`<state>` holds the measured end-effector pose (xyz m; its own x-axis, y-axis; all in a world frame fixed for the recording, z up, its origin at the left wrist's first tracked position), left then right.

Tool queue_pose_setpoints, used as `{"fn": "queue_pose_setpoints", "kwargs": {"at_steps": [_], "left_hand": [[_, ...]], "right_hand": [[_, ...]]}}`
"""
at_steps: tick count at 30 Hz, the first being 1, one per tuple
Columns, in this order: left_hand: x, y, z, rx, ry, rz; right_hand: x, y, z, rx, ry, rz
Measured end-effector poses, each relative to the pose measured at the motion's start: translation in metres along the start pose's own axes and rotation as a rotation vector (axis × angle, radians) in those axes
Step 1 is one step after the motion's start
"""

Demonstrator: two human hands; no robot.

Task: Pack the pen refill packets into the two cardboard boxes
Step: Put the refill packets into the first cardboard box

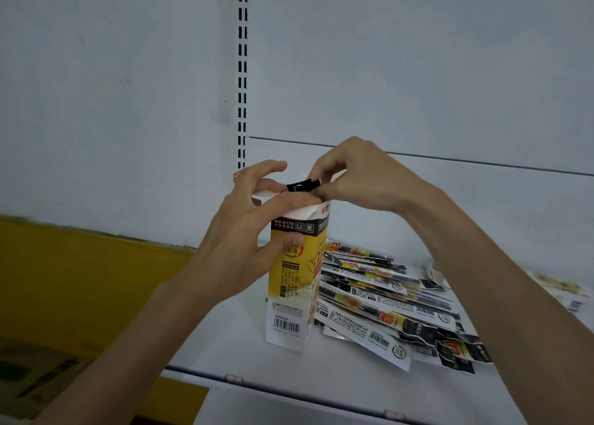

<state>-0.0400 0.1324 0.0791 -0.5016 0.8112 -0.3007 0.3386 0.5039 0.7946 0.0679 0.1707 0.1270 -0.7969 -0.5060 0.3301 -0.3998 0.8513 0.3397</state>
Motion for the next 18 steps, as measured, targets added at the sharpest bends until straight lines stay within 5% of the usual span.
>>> {"fn": "queue_pose_setpoints", "kwargs": {"at_steps": [13, 15, 18], "left_hand": [[-0.002, 0.003, 0.0, 0.04, 0.041, -0.022], [-0.005, 0.006, 0.0, 0.057, 0.065, -0.009], [-0.002, 0.007, -0.005, 0.046, 0.128, -0.035]], "right_hand": [[0.006, -0.018, 0.017, 0.158, 0.0, 0.162], [0.005, -0.02, 0.014, 0.084, 0.027, 0.112], [-0.013, -0.028, -0.012, -0.271, 0.339, 0.028]]}}
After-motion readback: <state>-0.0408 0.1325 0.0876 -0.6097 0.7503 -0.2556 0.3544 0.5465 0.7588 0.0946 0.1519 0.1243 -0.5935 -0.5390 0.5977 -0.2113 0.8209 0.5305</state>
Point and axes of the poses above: each hand's wrist, its own y-axis towards the middle knuckle, its own z-axis out of the palm, x = y × z, the point moved 9 cm from there along y, towards the middle knuckle, and after that the axes turned 6 degrees about -y, right-handed, at the moved point
